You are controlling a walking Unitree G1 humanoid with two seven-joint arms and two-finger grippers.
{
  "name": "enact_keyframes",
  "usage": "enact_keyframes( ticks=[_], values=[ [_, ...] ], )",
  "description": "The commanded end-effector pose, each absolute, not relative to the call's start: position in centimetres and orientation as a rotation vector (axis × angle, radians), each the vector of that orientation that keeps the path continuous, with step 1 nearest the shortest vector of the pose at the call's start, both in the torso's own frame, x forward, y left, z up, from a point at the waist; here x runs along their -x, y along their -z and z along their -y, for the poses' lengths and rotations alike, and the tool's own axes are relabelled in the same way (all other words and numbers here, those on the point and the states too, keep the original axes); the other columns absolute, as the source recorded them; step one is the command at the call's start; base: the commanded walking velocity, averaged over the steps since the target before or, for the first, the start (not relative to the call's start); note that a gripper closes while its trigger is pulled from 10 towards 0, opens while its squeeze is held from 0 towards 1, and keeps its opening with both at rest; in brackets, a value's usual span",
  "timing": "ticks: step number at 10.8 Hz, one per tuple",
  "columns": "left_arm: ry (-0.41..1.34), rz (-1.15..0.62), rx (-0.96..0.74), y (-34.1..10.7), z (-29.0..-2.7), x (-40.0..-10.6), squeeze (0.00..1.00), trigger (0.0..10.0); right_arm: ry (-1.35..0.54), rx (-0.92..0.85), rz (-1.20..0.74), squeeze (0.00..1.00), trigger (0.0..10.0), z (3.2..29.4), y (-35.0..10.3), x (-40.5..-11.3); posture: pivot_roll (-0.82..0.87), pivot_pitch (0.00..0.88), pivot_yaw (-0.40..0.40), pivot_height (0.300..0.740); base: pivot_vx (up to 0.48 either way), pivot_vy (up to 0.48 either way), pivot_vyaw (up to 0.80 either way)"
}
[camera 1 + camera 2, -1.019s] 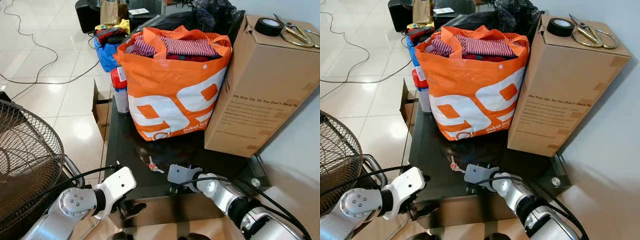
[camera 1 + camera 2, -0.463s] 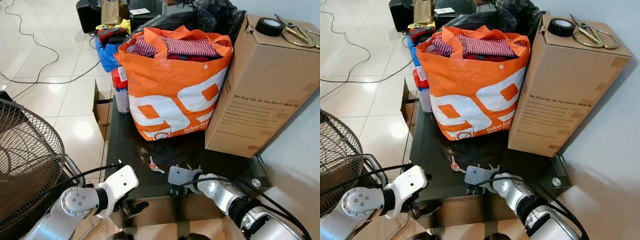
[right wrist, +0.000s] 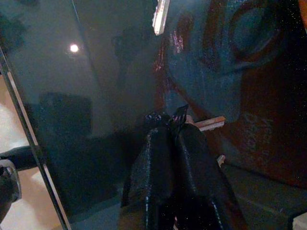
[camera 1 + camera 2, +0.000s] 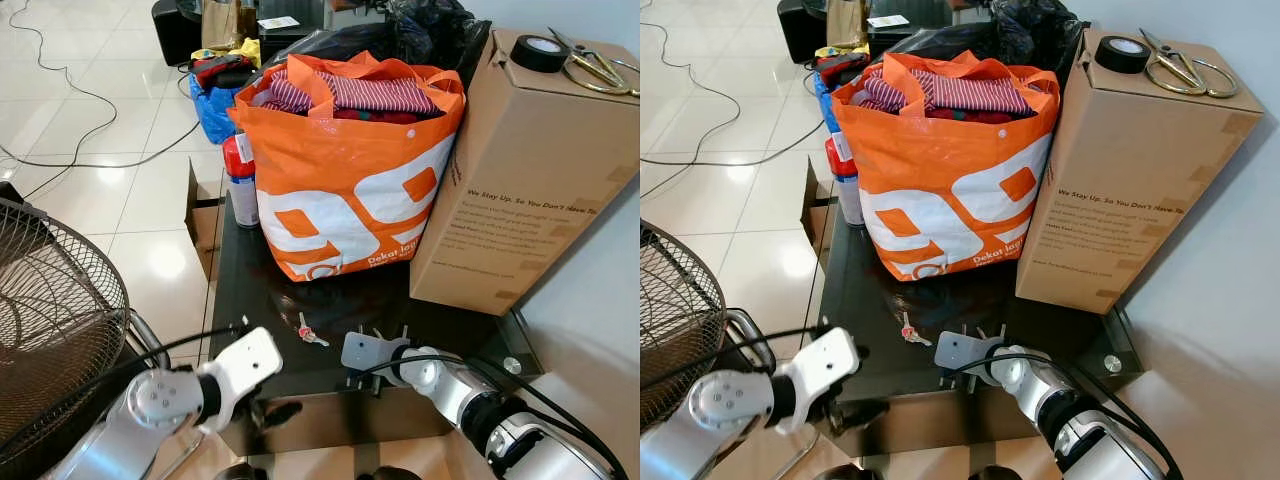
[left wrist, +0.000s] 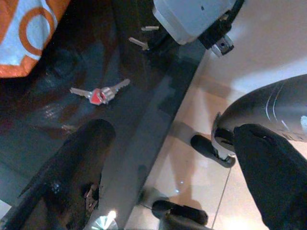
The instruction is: Hang keys on a hook
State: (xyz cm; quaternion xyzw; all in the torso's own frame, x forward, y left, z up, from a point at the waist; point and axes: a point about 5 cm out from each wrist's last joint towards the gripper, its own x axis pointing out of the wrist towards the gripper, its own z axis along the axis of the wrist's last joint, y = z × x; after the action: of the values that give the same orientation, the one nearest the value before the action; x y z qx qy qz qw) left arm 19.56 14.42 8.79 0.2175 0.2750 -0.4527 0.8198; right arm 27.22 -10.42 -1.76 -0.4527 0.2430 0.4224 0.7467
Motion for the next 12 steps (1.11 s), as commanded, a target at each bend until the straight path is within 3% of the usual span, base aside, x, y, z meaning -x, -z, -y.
enact_keyframes(
  ticks=[1,3,4,5,6,9,12],
  values=[
    [0.975,-0.573,-0.467,-9.1,-14.0,-19.6,0.00,10.0,-0.916,1.002,-0.550,0.00,0.0,11.0,1.7,-27.4,-0.10,0.019,-0.017,0.740,0.000,0.000,0.00],
    [0.950,-0.527,-0.468,-9.5,-13.7,-20.5,0.00,10.0,-0.897,0.870,-0.489,0.00,0.0,11.2,-0.2,-28.5,-0.11,0.000,-0.017,0.740,0.000,0.000,0.00],
    [0.909,-0.479,-0.445,-10.2,-13.4,-21.4,0.00,10.0,-0.875,0.618,-0.450,0.00,0.0,11.4,-2.5,-28.8,-0.10,0.000,-0.020,0.740,0.000,0.000,0.00],
    [0.876,-0.442,-0.424,-10.7,-13.2,-21.9,0.00,10.0,-0.868,0.474,-0.407,0.00,0.0,11.7,-4.3,-28.7,-0.10,0.000,-0.023,0.740,0.000,0.000,0.00],
    [0.844,-0.372,-0.373,-11.6,-12.6,-22.7,0.00,10.0,-0.845,0.278,-0.381,0.00,0.0,12.9,-6.8,-28.0,-0.08,0.000,-0.031,0.740,0.000,0.000,0.00],
    [0.765,-0.199,-0.376,-13.5,-12.5,-23.1,0.00,10.0,-0.706,-0.069,-0.178,0.00,0.0,14.7,-14.1,-25.4,-0.05,0.000,-0.044,0.740,0.000,0.000,0.00],
    [0.717,-0.127,-0.410,-13.7,-12.5,-24.3,0.00,10.0,-0.596,-0.150,-0.158,0.00,0.0,15.3,-16.6,-23.8,-0.05,0.000,-0.043,0.740,0.000,0.000,0.00]
  ],
)
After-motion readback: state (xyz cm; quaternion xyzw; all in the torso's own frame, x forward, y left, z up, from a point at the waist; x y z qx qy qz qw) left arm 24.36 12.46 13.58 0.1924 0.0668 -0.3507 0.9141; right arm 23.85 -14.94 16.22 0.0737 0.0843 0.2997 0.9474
